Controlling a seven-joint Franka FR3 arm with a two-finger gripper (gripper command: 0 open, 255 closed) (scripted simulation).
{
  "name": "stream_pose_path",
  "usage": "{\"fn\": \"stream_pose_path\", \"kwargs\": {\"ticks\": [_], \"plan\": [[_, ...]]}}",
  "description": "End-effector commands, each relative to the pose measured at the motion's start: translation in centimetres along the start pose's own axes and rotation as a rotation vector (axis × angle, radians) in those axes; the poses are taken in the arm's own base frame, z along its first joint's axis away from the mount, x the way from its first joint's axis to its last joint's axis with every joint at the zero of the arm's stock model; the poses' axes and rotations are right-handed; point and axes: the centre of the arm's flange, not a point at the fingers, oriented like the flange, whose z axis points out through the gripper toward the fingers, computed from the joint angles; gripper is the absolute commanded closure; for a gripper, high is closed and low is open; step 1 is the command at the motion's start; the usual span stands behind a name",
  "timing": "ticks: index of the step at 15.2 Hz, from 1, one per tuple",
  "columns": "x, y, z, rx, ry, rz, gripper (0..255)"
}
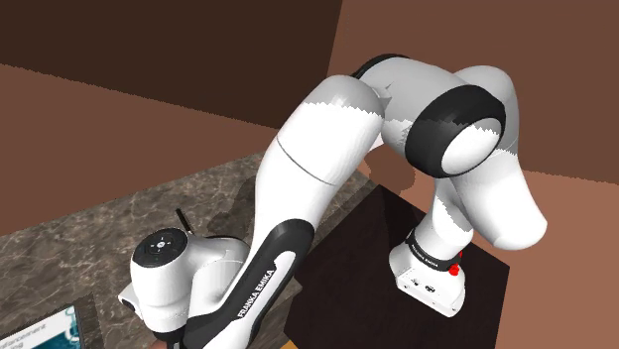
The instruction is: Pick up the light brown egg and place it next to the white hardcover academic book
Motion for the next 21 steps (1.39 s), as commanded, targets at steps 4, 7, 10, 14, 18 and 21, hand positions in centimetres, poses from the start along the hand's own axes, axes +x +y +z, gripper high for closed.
{"fn": "stream_pose_path", "kwargs": {"ticks": [4,7,10,14,18,21], "plan": [[0.0,0.0,0.0,0.0,0.001,0.0,255],[0.0,0.0,0.0,0.0,0.001,0.0,0],[0.0,0.0,0.0,0.0,0.001,0.0,0],[0.0,0.0,-5.0,0.0,0.001,0.0,0],[0.0,0.0,-5.0,0.0,0.001,0.0,0],[0.0,0.0,-5.0,0.0,0.001,0.0,0]]}}
